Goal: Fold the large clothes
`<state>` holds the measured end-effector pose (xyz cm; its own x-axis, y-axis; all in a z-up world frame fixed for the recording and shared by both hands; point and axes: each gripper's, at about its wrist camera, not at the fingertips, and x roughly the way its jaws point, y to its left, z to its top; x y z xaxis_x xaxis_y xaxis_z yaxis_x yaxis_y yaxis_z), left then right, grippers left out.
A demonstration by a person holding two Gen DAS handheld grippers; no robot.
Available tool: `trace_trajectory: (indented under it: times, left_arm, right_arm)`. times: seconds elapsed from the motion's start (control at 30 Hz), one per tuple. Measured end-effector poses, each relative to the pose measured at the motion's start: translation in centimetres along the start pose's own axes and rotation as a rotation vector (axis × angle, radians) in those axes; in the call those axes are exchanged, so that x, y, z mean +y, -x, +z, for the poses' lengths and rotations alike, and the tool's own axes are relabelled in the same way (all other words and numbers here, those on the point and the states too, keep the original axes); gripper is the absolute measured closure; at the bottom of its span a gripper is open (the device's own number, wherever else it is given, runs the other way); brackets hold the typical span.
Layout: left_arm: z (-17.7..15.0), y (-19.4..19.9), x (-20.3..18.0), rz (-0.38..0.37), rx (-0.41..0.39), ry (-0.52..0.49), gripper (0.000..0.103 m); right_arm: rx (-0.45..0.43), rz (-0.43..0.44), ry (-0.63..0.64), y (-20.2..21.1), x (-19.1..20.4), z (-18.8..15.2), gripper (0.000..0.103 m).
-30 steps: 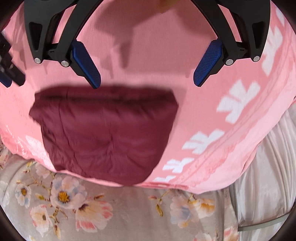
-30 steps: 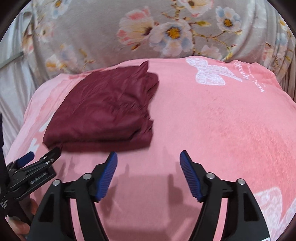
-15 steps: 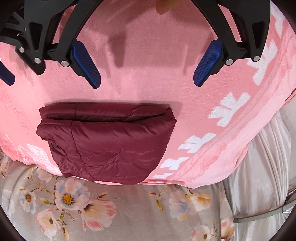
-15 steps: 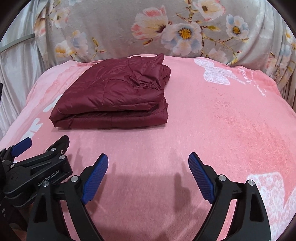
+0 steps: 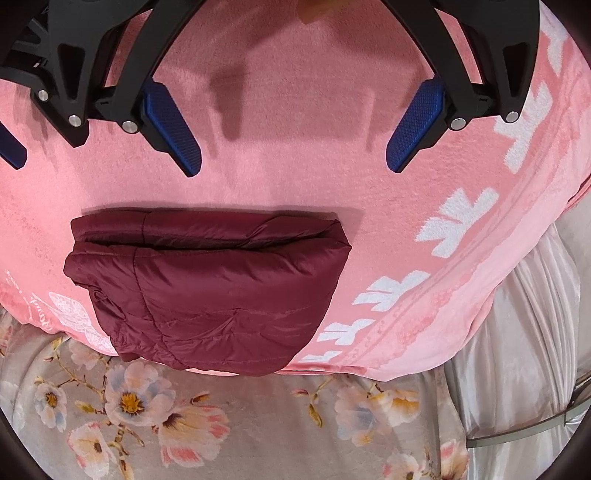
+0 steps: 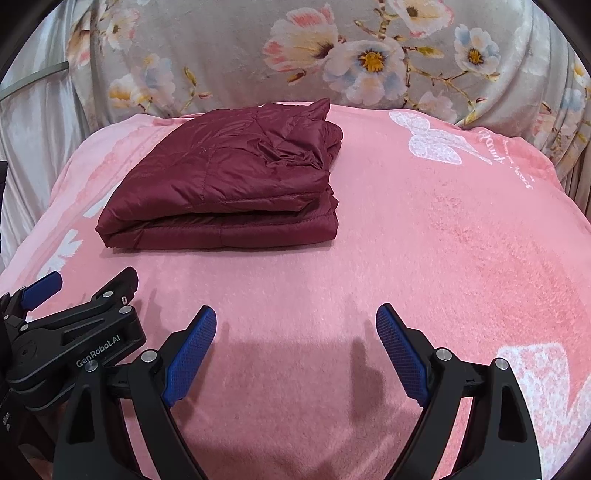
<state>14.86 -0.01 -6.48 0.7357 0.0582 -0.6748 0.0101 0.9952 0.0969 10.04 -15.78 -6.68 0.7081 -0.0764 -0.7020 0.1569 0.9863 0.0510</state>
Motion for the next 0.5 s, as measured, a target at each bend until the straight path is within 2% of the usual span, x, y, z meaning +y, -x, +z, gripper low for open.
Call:
trace_trajectory:
  times: [0.5]
  left_arm:
    - [0.02,-0.11,0.16,-0.001,0.002,-0.002,0.008]
  right_arm:
    - [-0.014,-0.046,0.019,0.27,0.57,-0.04,0.017]
